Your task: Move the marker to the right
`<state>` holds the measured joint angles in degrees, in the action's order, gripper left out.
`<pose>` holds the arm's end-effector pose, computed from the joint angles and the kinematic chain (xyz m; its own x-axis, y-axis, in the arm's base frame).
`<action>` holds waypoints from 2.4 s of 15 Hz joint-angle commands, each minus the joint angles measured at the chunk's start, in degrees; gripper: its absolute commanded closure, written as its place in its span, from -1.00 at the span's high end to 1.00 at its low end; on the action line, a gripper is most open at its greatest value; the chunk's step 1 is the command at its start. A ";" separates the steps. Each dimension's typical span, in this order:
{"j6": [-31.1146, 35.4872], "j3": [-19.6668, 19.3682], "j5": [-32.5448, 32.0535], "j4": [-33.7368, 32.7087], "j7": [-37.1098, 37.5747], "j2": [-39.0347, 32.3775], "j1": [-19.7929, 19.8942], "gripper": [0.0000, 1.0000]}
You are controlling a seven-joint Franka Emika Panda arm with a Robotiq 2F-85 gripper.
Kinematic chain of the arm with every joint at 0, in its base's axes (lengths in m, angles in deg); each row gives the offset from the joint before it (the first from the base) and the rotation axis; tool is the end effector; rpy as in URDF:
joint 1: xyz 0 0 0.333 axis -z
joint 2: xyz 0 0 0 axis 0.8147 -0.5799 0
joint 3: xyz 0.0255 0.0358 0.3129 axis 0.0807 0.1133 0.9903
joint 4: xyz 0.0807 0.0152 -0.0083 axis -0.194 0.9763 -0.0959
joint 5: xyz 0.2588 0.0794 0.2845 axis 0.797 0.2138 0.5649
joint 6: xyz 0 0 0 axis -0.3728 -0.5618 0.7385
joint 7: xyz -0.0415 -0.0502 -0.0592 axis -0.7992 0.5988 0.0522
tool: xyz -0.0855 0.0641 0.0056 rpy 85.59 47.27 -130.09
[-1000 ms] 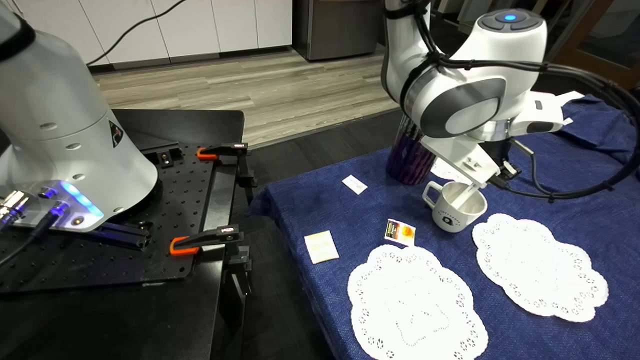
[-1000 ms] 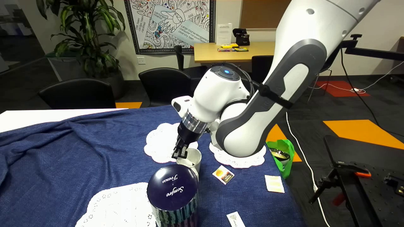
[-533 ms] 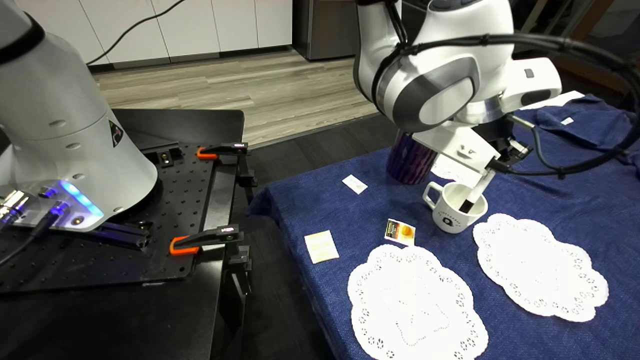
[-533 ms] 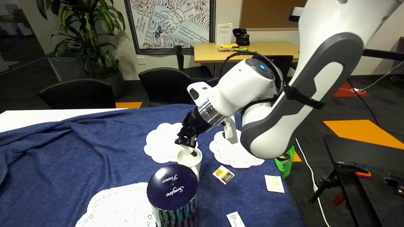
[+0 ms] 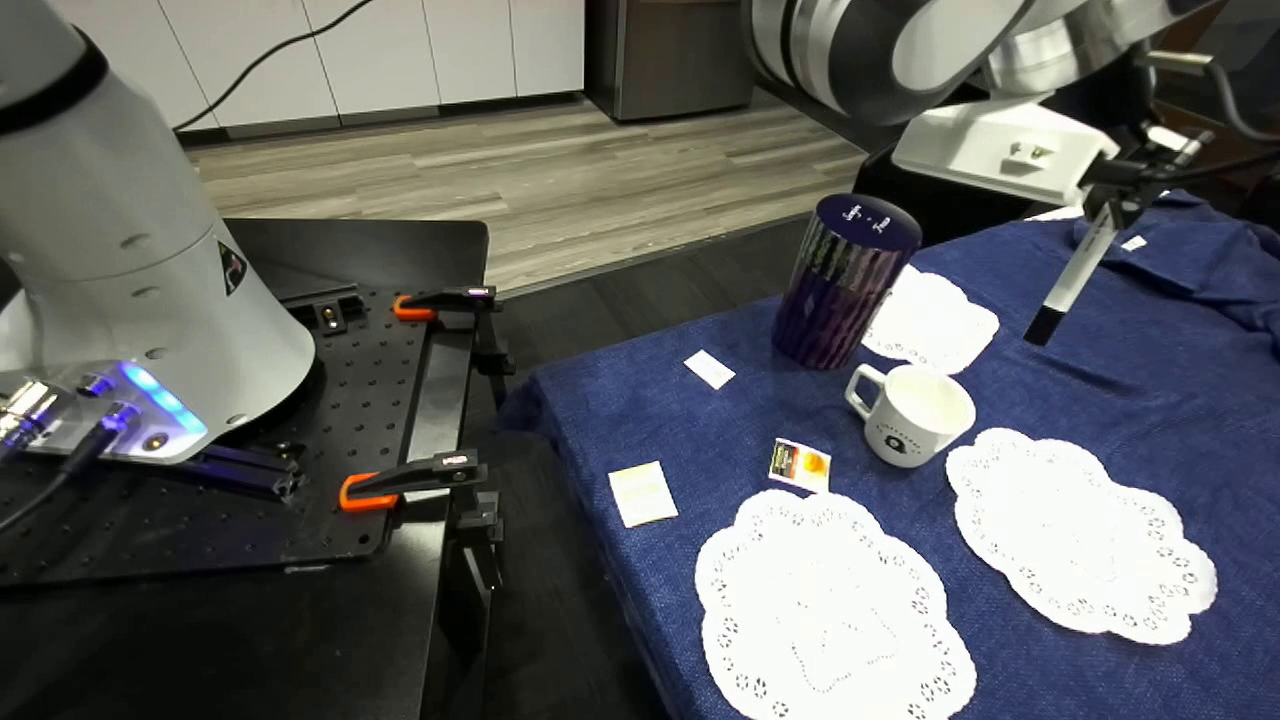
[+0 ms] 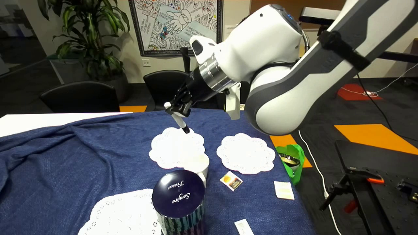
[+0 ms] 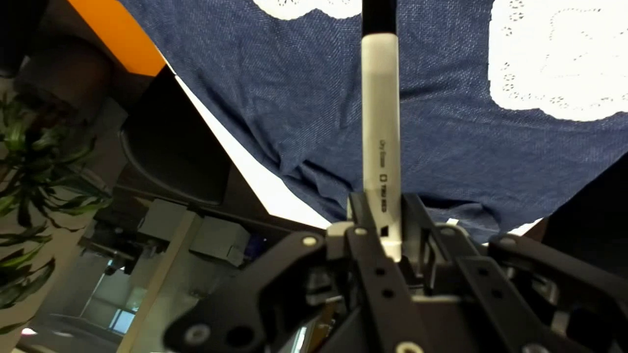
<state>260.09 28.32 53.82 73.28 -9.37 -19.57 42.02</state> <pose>0.6194 -0.0113 0.2846 0.6287 0.3714 0.6833 0.1893 -0.9253 0.3287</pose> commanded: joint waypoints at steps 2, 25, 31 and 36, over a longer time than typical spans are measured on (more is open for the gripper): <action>-1.41 -11.02 9.63 7.24 -0.95 3.30 -10.15 -0.90; -42.18 -5.24 -4.19 -4.42 12.59 -0.12 6.43 -0.90; -48.36 2.63 -2.97 -12.23 11.79 -5.97 15.34 -0.90; -48.97 4.27 -2.82 -17.74 12.79 -12.58 17.47 -0.90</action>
<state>213.86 31.22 50.98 60.50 2.05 -28.29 57.77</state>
